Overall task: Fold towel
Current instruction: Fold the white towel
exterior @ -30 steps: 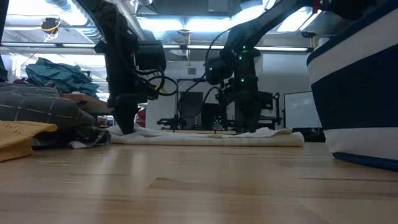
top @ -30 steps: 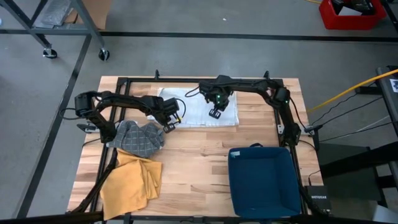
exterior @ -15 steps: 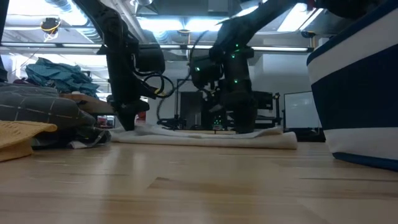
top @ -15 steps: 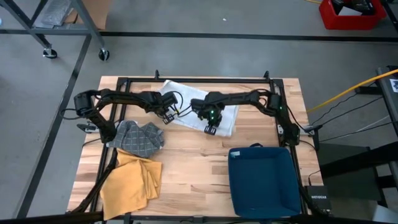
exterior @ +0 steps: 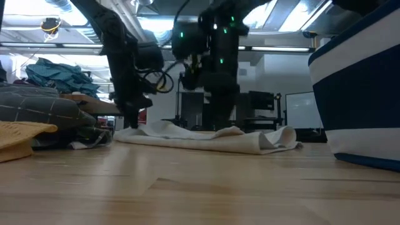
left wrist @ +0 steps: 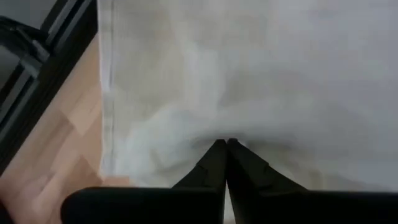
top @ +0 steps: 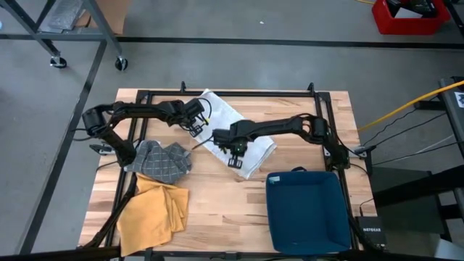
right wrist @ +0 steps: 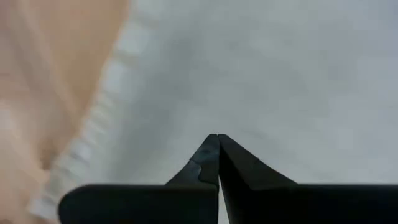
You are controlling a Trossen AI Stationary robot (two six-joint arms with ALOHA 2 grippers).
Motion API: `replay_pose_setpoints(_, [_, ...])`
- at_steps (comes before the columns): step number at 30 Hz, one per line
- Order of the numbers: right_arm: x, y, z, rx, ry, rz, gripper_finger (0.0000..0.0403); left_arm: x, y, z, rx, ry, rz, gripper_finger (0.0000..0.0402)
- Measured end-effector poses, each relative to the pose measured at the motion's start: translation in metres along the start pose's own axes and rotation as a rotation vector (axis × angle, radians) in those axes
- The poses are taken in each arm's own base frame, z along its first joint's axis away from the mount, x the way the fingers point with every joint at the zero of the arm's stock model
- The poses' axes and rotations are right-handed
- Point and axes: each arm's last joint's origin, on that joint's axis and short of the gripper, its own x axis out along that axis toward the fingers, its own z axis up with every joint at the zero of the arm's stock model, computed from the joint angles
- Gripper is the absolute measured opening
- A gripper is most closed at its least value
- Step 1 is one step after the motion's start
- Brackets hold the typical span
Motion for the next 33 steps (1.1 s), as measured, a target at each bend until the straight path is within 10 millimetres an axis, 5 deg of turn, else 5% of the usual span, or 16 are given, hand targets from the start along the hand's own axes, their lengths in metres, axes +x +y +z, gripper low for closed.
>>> replay_pose_setpoints(7, [-0.055, -0.015, 0.014, -0.063, -0.064, -0.168, 0.0007, -0.045, 0.003, -0.004, -0.049, -0.11, -0.042, 0.0001])
replay_pose_setpoints(15, [-0.063, -0.047, 0.014, -0.039, -0.035, -0.19, 0.0007, -0.08, 0.004, -0.006, -0.082, -0.251, -0.091, 0.0])
replay_pose_setpoints(29, [-0.062, -0.097, 0.013, 0.074, -0.031, -0.204, 0.0007, -0.016, -0.018, 0.01, -0.069, -0.156, -0.061, 0.0001])
replay_pose_setpoints(33, [-0.048, -0.109, 0.011, 0.1, -0.018, -0.207, 0.0007, -0.001, -0.024, 0.005, -0.038, -0.073, -0.051, 0.0001])
